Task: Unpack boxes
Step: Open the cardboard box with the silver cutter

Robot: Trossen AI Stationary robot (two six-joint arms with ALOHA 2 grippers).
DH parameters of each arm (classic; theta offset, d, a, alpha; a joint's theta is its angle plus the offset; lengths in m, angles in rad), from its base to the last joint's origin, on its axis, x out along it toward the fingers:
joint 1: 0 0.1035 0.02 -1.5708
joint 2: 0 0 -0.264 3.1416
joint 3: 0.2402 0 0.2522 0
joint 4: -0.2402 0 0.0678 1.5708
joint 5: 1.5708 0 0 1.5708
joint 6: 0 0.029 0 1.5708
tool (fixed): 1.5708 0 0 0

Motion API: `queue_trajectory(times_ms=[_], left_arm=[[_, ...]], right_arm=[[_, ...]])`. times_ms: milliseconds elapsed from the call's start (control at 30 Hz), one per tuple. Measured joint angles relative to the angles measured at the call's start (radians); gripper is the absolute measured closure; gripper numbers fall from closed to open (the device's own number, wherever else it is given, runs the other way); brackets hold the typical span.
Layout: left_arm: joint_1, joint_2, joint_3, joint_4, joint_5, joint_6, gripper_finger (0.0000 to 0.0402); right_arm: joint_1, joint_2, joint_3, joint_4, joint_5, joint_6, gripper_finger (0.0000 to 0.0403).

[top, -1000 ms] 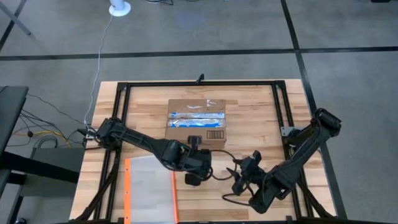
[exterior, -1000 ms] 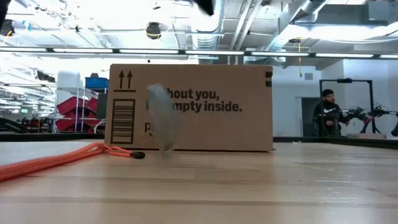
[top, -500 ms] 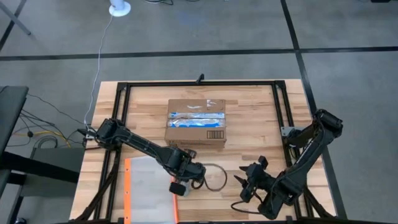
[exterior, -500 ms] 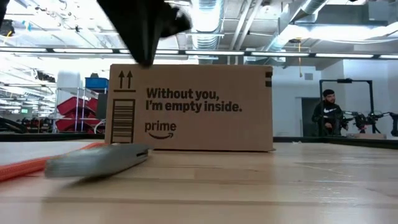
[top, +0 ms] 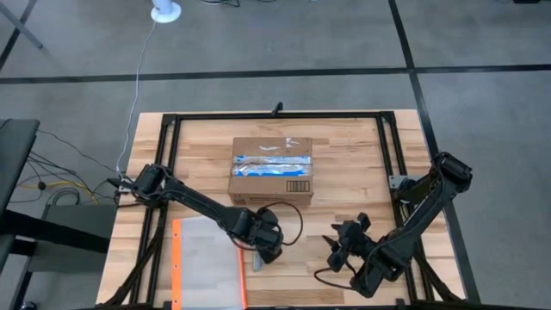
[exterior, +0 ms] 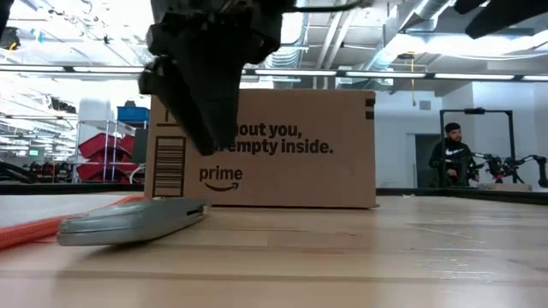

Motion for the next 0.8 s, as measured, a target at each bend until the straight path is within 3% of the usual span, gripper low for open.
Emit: queue_trajectory(times_ms=[233,400,567,800], left_arm=[[-0.063,0.000,0.000,-0.045,-0.092,-0.269,0.0257],[-0.078,-0.002,-0.054,0.064,-0.113,-0.374,0.0257],[-0.090,-0.001,-0.134,0.205,-0.099,-0.409,0.0257],[-0.087,0.000,-0.139,0.103,-0.092,-0.404,0.0257]], right_arm=[[-0.026,0.000,0.000,-0.016,-0.026,0.001,0.0215],[-0.041,0.000,0.000,-0.053,-0.029,-0.007,0.0215],[-0.050,0.000,0.000,-0.087,-0.038,-0.012,0.0215],[-0.051,0.000,0.000,-0.088,-0.076,-0.085,0.0215]])
